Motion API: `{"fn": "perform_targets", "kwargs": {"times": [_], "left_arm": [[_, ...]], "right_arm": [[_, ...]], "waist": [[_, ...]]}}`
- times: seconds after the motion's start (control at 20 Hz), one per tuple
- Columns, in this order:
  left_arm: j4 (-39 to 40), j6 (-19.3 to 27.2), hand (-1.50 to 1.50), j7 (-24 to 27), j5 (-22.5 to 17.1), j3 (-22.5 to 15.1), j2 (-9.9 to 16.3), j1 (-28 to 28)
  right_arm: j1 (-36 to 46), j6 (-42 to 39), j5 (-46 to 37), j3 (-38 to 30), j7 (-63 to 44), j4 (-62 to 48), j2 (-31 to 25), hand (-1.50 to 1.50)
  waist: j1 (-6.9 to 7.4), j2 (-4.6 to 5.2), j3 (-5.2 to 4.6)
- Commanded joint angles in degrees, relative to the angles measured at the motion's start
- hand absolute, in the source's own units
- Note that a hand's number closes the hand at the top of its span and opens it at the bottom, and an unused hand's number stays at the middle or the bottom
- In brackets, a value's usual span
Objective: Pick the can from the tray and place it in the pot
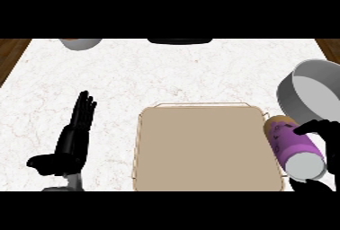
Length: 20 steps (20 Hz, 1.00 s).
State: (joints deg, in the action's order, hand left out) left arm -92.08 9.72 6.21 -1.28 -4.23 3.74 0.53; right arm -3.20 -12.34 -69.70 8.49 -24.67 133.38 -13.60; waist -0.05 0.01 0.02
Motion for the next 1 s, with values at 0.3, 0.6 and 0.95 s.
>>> {"fn": "perform_targets", "kwargs": {"times": [0.3,0.6,0.95], "left_arm": [[6.75,0.64,0.0,4.14,1.95,0.28,-1.76,-2.99],[6.05,-1.26,0.0,2.67,0.61,1.94,-0.27,-2.87],[1.19,-2.27,0.0,0.55,-0.58,1.62,-0.08,-0.96]], "right_arm": [[7.63,3.31,16.41,-25.49,13.2,-19.28,-8.3,1.5],[8.08,7.0,18.37,-30.64,23.11,-32.74,-12.02,1.5],[15.32,3.3,22.07,-33.54,30.78,-54.04,-19.41,1.5]], "waist": [[-0.12,0.11,0.0],[0.06,0.07,-0.01],[0.71,0.14,0.02]]}}
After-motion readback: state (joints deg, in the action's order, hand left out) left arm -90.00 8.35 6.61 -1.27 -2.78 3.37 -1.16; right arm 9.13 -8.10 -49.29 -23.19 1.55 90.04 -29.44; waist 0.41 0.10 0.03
